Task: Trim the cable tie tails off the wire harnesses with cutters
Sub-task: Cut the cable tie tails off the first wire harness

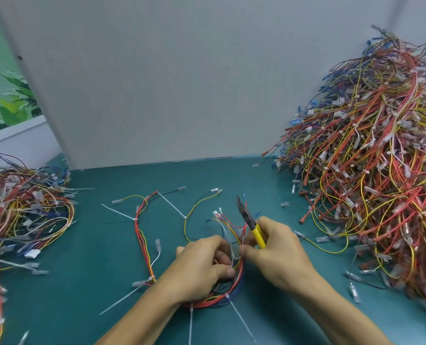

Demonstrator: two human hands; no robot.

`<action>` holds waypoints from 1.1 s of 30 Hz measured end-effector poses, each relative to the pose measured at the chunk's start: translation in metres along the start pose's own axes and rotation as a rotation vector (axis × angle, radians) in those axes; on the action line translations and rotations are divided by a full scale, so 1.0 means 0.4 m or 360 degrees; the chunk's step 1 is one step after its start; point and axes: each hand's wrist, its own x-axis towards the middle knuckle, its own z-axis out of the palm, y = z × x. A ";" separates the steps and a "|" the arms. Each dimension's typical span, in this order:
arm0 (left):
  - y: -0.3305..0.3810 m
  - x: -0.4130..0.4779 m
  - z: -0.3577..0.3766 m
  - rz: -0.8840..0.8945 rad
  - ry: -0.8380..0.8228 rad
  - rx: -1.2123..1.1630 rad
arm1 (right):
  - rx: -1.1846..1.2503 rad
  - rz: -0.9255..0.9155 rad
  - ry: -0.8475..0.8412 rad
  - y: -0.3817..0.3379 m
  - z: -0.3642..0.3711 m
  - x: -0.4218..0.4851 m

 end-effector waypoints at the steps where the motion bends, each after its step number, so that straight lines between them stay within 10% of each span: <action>1: 0.001 0.000 -0.001 -0.0010 -0.0005 -0.0028 | 0.0054 -0.0002 0.0016 0.000 -0.001 -0.001; 11: -0.005 -0.015 0.019 0.0126 0.0225 -0.0120 | -0.0011 0.0174 0.0036 0.010 -0.007 0.003; 18: -0.022 -0.007 0.020 0.1269 0.0746 0.0766 | -0.0304 0.0312 -0.0275 0.021 -0.033 0.014; 26: -0.050 -0.008 0.004 0.0558 0.0213 -0.0032 | 0.0133 0.0335 -0.0509 0.012 -0.079 0.015; 29: -0.043 -0.021 -0.010 0.0424 0.0361 -0.0296 | 0.0767 0.0528 -0.0491 0.013 -0.128 0.029; 33: 0.012 -0.042 -0.024 0.0820 0.0874 0.0092 | 0.0631 0.0574 -0.0264 0.039 -0.144 0.050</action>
